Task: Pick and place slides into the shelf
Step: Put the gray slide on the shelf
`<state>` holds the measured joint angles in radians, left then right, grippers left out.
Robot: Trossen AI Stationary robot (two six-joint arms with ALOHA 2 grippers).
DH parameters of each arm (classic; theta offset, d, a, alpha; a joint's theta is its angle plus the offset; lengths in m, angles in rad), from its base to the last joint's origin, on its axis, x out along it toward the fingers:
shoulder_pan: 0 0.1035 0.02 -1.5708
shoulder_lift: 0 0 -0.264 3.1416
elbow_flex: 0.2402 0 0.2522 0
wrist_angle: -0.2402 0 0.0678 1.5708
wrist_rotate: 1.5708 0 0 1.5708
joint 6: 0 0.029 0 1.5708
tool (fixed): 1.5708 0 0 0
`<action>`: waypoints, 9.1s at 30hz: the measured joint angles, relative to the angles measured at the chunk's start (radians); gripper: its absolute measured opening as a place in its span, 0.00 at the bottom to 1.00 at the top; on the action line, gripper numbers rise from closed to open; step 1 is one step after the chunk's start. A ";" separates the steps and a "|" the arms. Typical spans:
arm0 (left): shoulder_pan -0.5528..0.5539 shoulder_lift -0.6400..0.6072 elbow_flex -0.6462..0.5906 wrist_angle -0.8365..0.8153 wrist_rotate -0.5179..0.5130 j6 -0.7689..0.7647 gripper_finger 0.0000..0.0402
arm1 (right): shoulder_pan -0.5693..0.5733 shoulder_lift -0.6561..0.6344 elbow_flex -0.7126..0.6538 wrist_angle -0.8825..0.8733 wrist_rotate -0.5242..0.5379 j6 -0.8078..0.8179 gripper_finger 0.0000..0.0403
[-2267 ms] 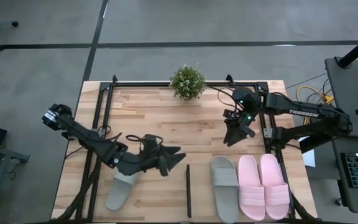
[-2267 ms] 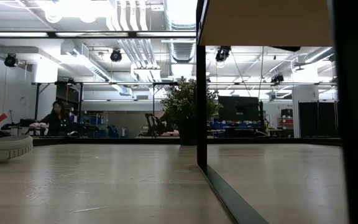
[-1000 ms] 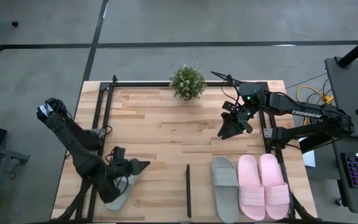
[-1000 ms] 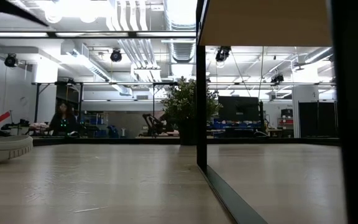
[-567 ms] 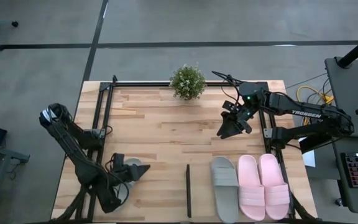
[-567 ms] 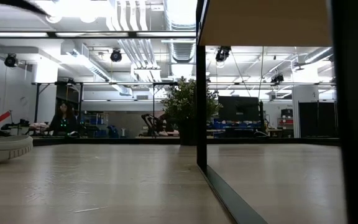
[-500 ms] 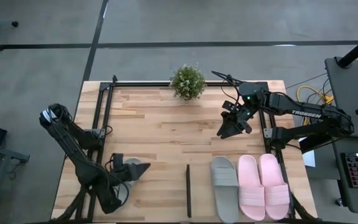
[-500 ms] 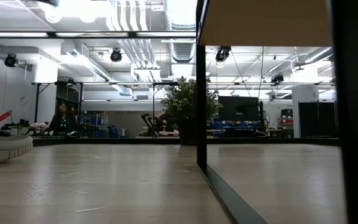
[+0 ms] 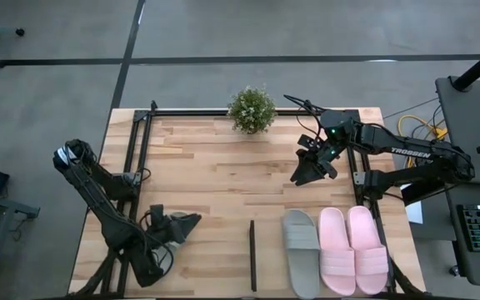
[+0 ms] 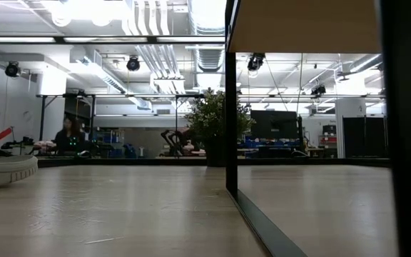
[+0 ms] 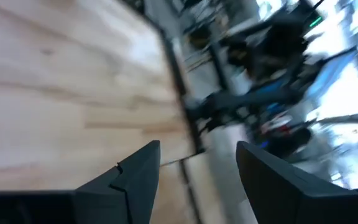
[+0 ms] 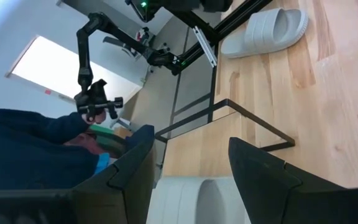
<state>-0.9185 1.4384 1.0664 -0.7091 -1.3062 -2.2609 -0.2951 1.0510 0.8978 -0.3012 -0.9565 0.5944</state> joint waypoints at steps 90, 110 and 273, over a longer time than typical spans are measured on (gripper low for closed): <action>-0.095 0.276 0.154 -0.530 0.910 1.037 0.49 | 0.003 -0.001 0.000 0.052 0.121 0.151 0.48; -0.036 0.276 0.084 -0.475 0.833 1.039 0.43 | 0.003 -0.001 0.000 0.054 0.131 0.166 0.48; 0.527 0.277 0.798 -0.353 0.537 2.398 0.00 | 0.012 0.326 -0.025 0.521 0.289 0.625 0.26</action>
<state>-0.3916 1.7153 1.8641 -1.0620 -0.7689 0.1373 -0.2832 1.3773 0.8730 0.2199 -0.6677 1.2191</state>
